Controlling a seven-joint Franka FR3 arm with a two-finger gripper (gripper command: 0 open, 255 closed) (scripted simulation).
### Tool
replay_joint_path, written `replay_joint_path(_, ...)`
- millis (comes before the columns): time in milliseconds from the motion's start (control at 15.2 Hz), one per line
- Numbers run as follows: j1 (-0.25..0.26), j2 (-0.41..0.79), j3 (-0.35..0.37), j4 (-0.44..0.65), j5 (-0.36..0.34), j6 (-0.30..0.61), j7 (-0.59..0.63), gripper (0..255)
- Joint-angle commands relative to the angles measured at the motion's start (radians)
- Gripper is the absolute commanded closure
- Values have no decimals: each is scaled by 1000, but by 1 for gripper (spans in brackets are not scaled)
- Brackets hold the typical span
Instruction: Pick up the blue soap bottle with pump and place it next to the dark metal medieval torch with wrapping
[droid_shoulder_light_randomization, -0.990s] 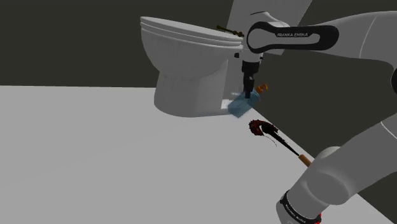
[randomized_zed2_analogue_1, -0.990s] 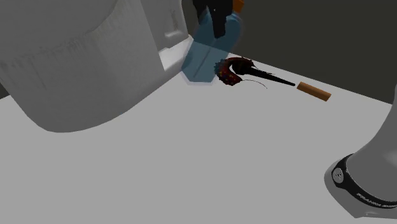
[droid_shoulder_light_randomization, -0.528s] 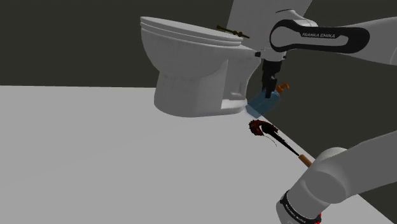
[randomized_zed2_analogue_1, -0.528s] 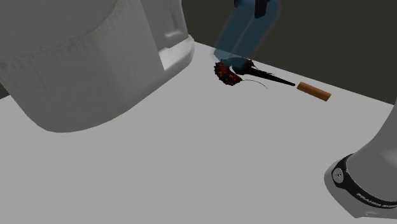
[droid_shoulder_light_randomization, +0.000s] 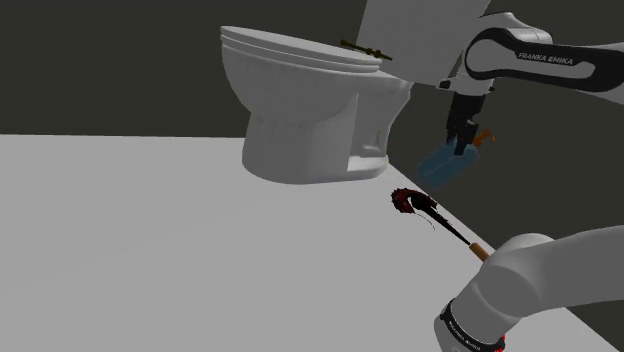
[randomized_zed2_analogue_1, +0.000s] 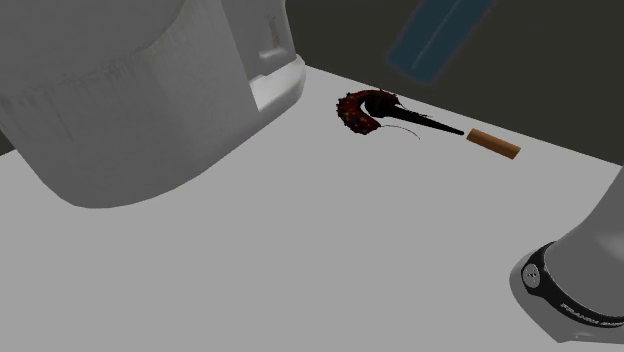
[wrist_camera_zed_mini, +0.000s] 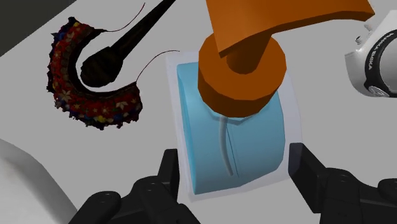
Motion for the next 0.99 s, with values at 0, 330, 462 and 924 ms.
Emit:
replay_joint_path(0, -16, -30, -24, 2, -24, -21, -42, 255)
replay_joint_path(330, -56, -91, -92, 19, -90, -65, -153, 255)
replay_joint_path(462, -71, -109, -121, 34, -117, -81, -200, 255)
replay_joint_path(924, -109, -142, -221, 89, -202, -110, -349, 255)
